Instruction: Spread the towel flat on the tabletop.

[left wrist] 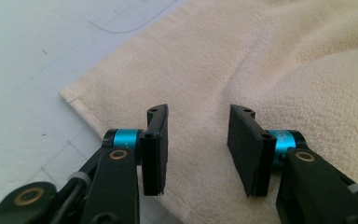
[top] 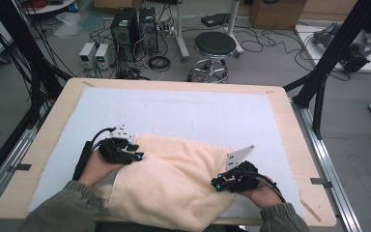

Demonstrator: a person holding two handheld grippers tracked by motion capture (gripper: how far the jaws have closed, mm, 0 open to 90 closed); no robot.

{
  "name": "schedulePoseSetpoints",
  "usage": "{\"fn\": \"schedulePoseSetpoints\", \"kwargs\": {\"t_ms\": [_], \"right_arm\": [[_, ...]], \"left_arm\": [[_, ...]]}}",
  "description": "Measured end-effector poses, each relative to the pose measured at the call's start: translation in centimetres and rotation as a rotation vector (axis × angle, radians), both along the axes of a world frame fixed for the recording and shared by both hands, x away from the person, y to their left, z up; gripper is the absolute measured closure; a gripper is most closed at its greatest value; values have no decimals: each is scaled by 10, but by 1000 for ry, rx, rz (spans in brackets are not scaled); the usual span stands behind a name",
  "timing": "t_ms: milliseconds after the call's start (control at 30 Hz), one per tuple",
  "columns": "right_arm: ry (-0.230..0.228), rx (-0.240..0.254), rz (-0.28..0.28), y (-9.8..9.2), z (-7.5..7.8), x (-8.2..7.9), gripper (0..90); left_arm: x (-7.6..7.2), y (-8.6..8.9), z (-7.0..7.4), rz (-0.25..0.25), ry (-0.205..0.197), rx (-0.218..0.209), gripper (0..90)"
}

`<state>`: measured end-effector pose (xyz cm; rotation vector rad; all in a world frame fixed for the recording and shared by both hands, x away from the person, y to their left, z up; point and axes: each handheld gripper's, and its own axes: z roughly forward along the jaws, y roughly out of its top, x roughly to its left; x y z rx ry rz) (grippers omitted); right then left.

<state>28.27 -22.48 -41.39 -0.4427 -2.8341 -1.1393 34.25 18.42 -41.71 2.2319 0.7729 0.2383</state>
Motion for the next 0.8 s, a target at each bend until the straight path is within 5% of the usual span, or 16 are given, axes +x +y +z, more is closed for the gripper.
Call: {"fn": "schedulePoseSetpoints", "kwargs": {"t_ms": [167,200,267,467,533,800], "right_arm": [[-69,62,-123,-13,14,11,639],[-122,49,-192,-16,16,21,604],[-134,33,-221,-16,14,27,596],[-96,-81,-286,-11,-10,55,509],[-88,-104,-282,-7,-17,58,518],[-81,-64,-308,-9,-19,64,803]], "left_arm": [[6,4,4,42,-30,-38,592],[9,6,3,55,-33,-38,599],[14,8,0,81,-35,-30,600],[21,0,-15,74,-3,37,532],[21,-1,-15,77,-11,46,538],[20,-4,-15,95,-37,63,744]]}}
